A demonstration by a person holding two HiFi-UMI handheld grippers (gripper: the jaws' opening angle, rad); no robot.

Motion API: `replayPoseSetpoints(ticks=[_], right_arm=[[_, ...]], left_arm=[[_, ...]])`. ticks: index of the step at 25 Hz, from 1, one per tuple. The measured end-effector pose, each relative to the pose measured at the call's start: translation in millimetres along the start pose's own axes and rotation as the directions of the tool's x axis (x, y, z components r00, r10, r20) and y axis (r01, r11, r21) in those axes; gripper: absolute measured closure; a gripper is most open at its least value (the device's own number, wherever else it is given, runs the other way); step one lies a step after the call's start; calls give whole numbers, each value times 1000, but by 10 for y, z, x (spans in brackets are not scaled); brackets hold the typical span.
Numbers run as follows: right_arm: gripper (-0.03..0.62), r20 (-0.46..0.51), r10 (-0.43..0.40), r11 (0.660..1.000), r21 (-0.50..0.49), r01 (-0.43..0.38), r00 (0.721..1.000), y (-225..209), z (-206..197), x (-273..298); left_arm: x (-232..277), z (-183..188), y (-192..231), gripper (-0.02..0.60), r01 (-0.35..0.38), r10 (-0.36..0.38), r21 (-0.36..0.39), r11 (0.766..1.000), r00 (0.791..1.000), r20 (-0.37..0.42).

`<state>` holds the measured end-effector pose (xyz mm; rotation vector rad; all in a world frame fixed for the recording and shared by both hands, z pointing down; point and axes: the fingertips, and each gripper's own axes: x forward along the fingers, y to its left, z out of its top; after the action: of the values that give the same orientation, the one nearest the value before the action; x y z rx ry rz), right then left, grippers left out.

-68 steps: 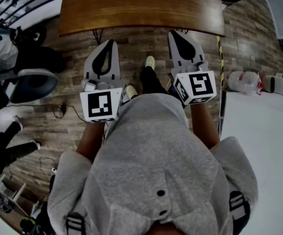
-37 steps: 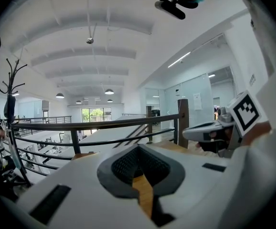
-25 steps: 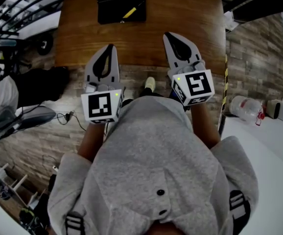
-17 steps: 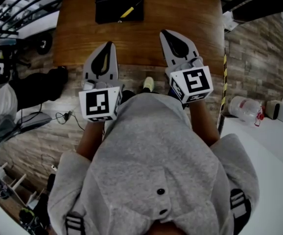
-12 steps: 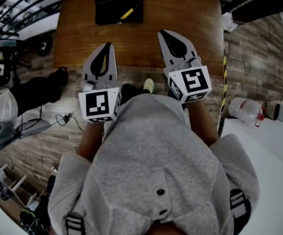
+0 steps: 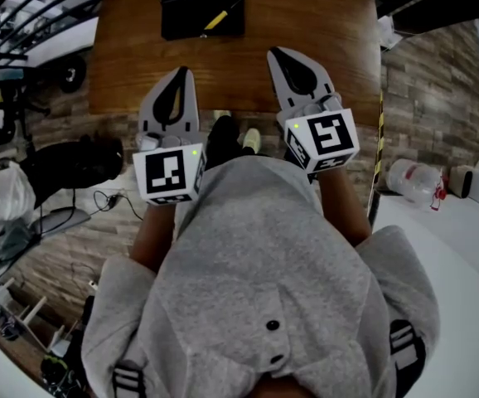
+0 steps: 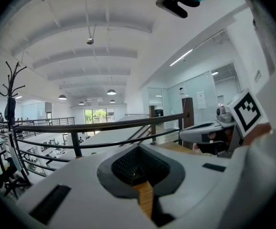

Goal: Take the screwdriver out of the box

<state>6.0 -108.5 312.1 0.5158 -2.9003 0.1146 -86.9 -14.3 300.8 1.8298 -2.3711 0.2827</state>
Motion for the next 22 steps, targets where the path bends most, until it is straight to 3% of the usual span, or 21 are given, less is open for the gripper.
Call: replayPoseSetpoints(ticks=[22], right_arm=[[585, -48, -97, 995, 0, 97, 994, -415, 91, 929]], left_arm=[[1094, -6, 504, 569, 133, -134, -22, 991, 990, -50]])
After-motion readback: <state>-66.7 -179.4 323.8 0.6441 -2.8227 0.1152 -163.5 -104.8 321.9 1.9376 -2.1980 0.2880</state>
